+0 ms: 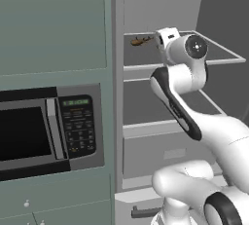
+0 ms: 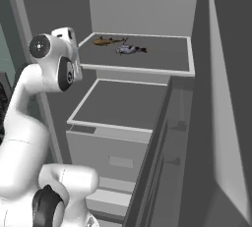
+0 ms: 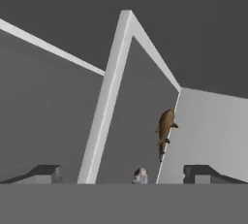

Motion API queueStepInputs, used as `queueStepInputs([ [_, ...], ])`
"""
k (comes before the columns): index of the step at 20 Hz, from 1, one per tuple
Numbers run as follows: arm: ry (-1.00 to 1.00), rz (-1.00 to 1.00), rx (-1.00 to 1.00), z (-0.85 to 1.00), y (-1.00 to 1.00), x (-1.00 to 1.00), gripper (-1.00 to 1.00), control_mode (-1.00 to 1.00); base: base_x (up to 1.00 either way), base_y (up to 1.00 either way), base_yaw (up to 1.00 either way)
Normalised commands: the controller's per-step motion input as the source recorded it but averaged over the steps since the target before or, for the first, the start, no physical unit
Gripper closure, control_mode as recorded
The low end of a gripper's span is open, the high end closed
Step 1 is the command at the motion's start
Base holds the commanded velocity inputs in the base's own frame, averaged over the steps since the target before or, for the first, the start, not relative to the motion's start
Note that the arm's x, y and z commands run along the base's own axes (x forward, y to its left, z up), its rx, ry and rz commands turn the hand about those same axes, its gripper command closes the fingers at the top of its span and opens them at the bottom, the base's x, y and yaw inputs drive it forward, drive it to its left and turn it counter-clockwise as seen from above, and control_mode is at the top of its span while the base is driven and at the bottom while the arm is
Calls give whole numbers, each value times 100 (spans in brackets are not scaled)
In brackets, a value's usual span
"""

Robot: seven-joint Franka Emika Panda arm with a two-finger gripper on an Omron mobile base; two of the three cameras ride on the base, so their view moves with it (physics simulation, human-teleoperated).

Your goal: Place the fish on the counter behind the older fish on the same shelf of the fridge to maintain FIFO order. Close the fridge door when finished.

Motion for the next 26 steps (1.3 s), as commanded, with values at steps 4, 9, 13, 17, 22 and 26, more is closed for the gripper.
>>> queueStepInputs([
  [4, 4, 0, 3, -36, 0, -100, -100, -100, 0, 0, 0],
  [9, 18, -3, -1, -64, 15, -46, -100, -100, 0, 0, 0],
  [13, 9, 0, 0, -54, 0, -25, -100, -100, 0, 0, 0],
  [17, 4, -2, 0, -40, 0, -59, -100, -100, 0, 0, 0],
  [22, 0, -2, 0, -12, 0, -20, -100, 100, -80, 0, -8],
  [26, 0, 0, 0, 0, 0, 0, -100, 100, -100, 0, -8],
])
